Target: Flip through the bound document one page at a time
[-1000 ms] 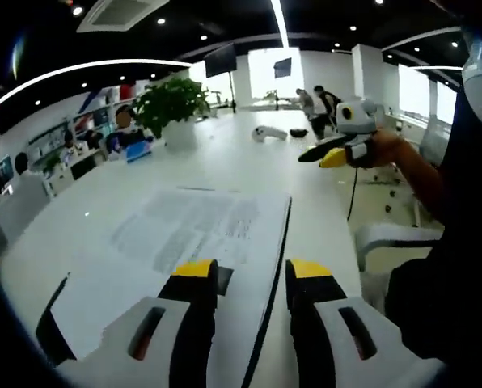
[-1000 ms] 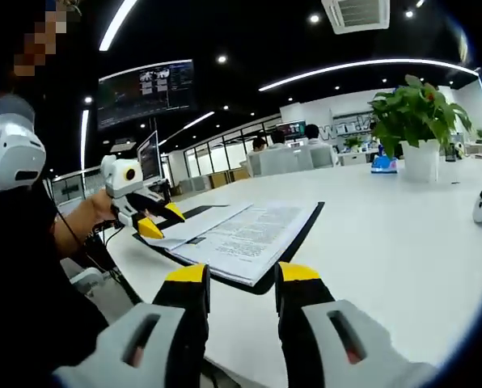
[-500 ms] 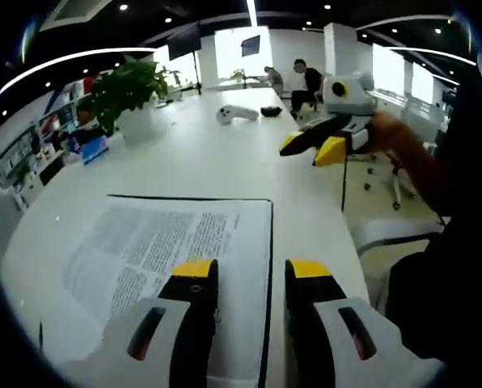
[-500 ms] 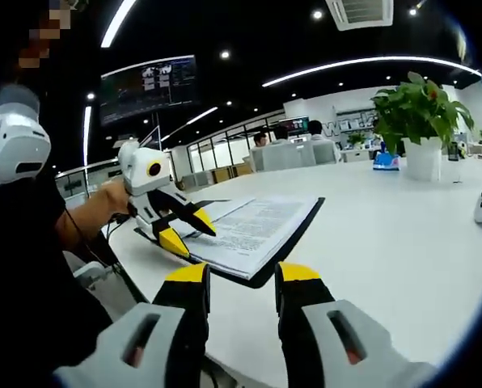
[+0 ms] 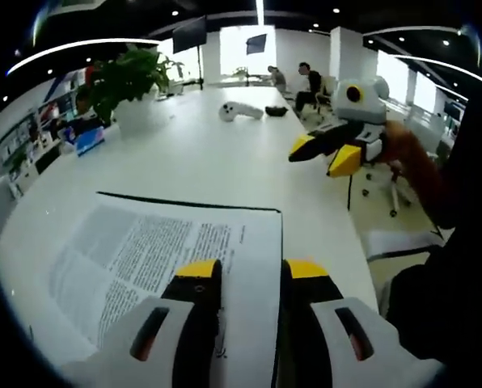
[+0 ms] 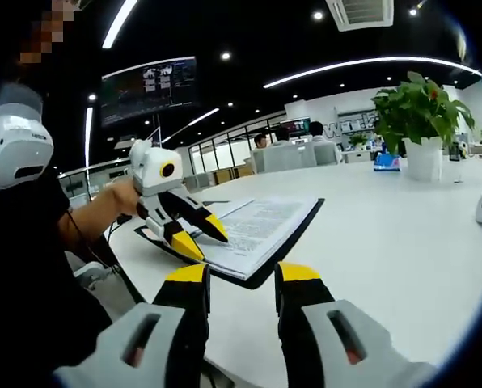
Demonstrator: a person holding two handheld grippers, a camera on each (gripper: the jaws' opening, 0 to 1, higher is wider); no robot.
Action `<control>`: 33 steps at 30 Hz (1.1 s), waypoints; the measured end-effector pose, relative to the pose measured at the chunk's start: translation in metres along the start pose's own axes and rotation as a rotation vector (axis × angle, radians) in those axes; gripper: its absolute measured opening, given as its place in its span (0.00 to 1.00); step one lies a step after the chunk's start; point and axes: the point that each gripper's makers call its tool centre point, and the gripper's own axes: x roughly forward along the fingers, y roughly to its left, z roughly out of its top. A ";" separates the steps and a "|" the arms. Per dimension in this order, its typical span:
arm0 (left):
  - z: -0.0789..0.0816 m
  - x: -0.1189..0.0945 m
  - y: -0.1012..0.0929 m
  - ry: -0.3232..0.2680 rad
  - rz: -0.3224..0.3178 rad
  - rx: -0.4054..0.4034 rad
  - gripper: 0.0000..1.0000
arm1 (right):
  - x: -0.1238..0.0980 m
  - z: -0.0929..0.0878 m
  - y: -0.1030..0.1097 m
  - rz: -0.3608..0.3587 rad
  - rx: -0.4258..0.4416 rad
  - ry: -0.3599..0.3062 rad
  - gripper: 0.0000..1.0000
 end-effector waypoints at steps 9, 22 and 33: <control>-0.003 -0.001 0.008 0.022 0.003 -0.017 0.30 | 0.001 -0.001 -0.002 -0.001 -0.002 0.005 0.32; -0.005 0.001 0.004 0.042 -0.013 -0.016 0.33 | 0.000 -0.003 -0.004 -0.012 -0.008 0.013 0.32; -0.009 -0.003 0.007 0.031 -0.073 -0.085 0.32 | -0.002 -0.005 -0.007 -0.018 0.000 0.013 0.32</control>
